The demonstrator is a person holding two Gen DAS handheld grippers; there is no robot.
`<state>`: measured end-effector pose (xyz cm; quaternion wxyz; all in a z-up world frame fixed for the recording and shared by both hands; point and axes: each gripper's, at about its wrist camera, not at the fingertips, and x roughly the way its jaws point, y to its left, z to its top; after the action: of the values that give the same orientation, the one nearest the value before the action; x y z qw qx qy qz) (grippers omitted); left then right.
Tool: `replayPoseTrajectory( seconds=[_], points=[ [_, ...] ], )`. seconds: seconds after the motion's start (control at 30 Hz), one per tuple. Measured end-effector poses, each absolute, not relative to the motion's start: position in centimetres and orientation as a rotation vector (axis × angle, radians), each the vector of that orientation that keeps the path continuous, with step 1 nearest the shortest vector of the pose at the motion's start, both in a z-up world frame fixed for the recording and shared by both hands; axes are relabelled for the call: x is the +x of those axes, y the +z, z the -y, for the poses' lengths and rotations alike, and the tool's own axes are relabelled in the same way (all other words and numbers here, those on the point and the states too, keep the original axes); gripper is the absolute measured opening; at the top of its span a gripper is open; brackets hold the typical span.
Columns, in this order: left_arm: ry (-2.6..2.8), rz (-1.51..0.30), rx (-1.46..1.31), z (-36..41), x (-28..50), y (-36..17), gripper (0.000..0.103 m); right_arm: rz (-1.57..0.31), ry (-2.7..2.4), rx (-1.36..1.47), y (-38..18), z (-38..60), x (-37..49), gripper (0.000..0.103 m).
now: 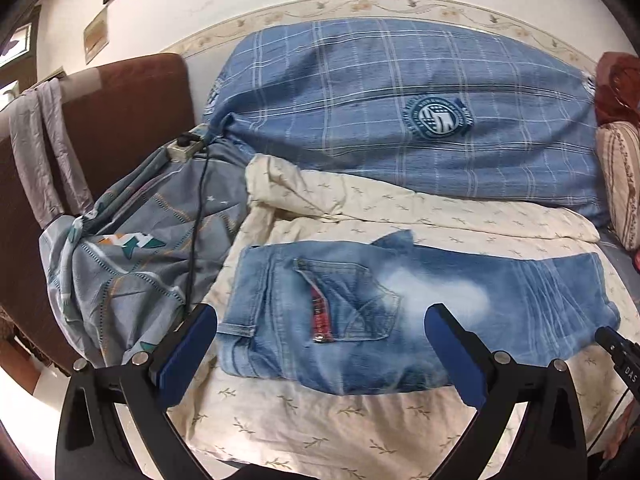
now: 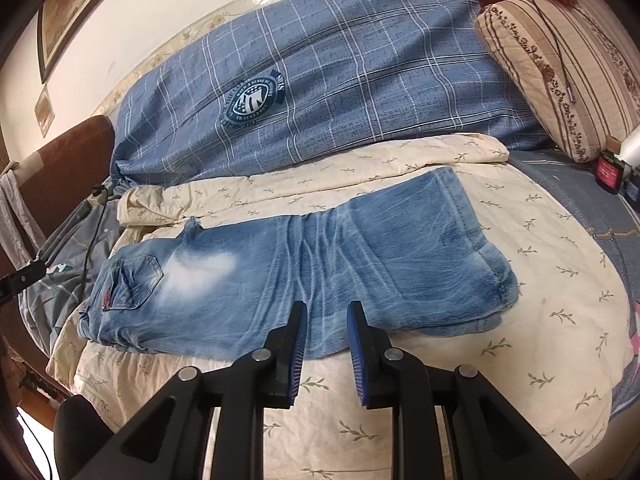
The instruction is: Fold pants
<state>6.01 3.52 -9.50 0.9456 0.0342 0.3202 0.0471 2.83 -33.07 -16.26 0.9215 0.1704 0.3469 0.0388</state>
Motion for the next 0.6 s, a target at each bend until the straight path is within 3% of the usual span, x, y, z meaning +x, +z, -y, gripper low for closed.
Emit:
replayPoseTrajectory(
  seconds=[0.6],
  points=[
    [0.050, -0.717, 0.098, -2.6, 6.6, -11.1, 0.103, -0.732, 0.087, 0.349, -16.6, 32.8, 3.3, 0.023]
  ],
)
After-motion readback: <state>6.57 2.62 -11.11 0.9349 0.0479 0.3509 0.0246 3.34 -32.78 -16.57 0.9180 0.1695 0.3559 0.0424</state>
